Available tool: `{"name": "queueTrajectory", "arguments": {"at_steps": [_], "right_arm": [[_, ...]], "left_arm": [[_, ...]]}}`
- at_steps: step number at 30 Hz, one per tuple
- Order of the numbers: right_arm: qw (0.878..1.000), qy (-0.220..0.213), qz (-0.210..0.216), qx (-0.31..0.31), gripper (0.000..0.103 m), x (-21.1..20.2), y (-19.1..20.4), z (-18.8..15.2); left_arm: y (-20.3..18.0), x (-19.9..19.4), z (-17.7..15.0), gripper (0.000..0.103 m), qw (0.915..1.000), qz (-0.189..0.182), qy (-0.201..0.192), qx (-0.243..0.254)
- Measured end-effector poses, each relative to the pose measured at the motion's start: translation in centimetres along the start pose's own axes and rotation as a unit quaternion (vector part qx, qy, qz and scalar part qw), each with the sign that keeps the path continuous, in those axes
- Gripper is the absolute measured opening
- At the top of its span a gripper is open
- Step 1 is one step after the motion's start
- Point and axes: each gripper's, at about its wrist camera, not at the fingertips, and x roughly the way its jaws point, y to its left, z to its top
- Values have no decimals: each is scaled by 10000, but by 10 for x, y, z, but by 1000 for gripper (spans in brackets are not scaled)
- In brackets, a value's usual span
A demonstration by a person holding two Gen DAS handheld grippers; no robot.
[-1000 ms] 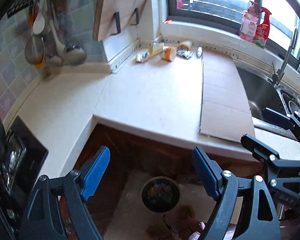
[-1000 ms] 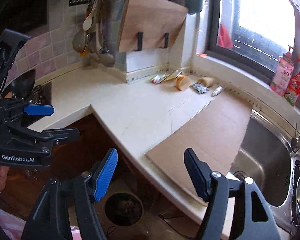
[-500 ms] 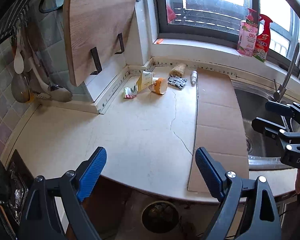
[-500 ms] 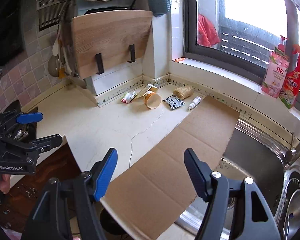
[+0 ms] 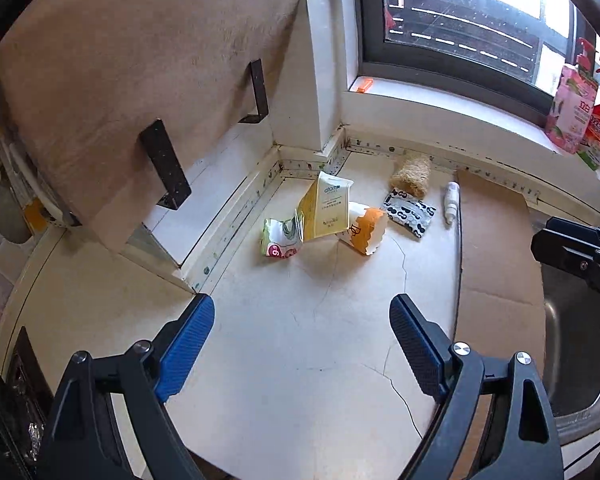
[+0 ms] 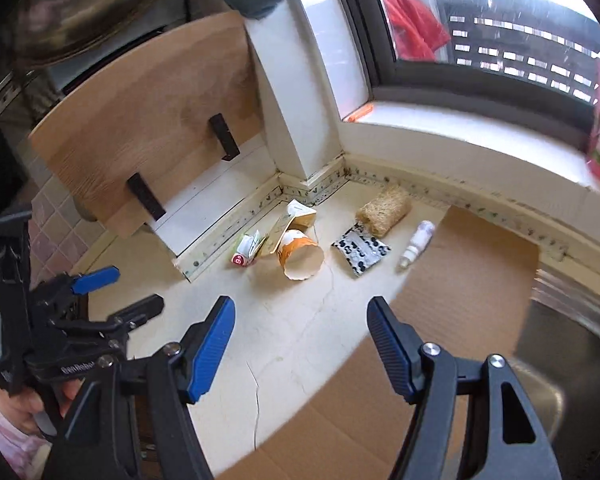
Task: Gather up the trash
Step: 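Raise both tools back up toward the counter corner, then move the right tool onto the orange-and-white cake wrapper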
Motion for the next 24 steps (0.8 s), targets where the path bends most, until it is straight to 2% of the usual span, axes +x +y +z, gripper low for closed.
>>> {"name": "queueTrajectory", "arguments": {"at_steps": [2,3,4,7,10,11,13,20,24], "right_arm": [[9998,131,130,75,69,32,-8,3],[9997,198,142,56,69,47,-6,15],[9996,256,153,21,69,69,-8,11],[9983,486,316,-90,69,135,-12,-12],[9966,736,285,-218,69,199,-26,-36],[9959,822,251,-285,69,229,-24,-13],[9940,991,246,-389,69,267,-31,-15],[9871,1404,438,-638,69,325,-23,-8],[9853,1490,535,-636,69,346,-17,-21]], "left_arm": [[-1,28,7,86,9999,42,145,19],[0,41,9,82,9997,75,218,22],[1,57,12,80,9995,109,307,21],[6,91,16,79,9987,174,481,-38],[14,119,18,79,9976,194,647,-160],[17,125,19,79,9972,169,686,-237],[24,137,20,79,9962,44,791,-364],[32,154,21,79,9956,49,880,-309],[32,161,22,79,9956,40,894,-262]]}}
